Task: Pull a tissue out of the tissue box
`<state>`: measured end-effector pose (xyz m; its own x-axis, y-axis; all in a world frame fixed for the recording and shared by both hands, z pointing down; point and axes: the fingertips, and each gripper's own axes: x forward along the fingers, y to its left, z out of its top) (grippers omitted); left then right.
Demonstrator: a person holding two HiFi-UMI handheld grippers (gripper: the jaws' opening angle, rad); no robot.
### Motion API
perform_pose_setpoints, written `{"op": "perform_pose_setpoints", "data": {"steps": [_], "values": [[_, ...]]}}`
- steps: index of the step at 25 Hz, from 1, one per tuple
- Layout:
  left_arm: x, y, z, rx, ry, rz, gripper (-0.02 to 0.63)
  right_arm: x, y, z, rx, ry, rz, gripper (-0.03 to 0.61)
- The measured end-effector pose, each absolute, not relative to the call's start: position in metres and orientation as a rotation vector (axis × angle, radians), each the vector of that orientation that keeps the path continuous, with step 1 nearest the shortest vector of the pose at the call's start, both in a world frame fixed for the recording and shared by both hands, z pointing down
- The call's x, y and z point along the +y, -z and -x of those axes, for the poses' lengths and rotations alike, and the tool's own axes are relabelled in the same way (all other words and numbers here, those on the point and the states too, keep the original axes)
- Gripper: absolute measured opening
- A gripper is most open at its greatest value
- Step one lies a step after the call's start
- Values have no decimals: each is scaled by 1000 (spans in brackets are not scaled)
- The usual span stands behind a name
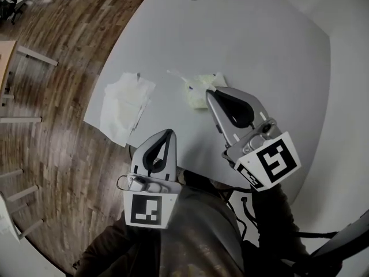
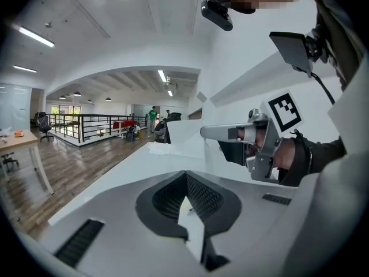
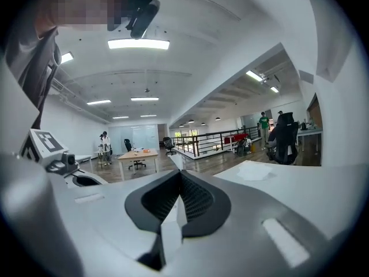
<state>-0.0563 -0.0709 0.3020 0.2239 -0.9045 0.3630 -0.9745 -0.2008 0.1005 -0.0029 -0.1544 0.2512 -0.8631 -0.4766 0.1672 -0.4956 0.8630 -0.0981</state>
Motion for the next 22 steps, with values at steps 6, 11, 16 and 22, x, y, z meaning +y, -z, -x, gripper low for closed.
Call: {"op": "perform_pose_setpoints", "data": {"steps": [6,11,16,22], "values": [[-58,-309,122,-1807,-331,-2162,-2,-167,-270,63,-2850,-126,-843,5],[-48,-312,198,-1809,-350,-2174,-2,-159,-280,130,-2812,-45,-983,5],[-27,-331,273,-1767,-419,-2158,-2,-134,-343,204,-2724,-50,-1038,5],[-14,-352,323,-1735,-461,-2158,-2,-99,-470,257,-2535,-228,-984,41]]}}
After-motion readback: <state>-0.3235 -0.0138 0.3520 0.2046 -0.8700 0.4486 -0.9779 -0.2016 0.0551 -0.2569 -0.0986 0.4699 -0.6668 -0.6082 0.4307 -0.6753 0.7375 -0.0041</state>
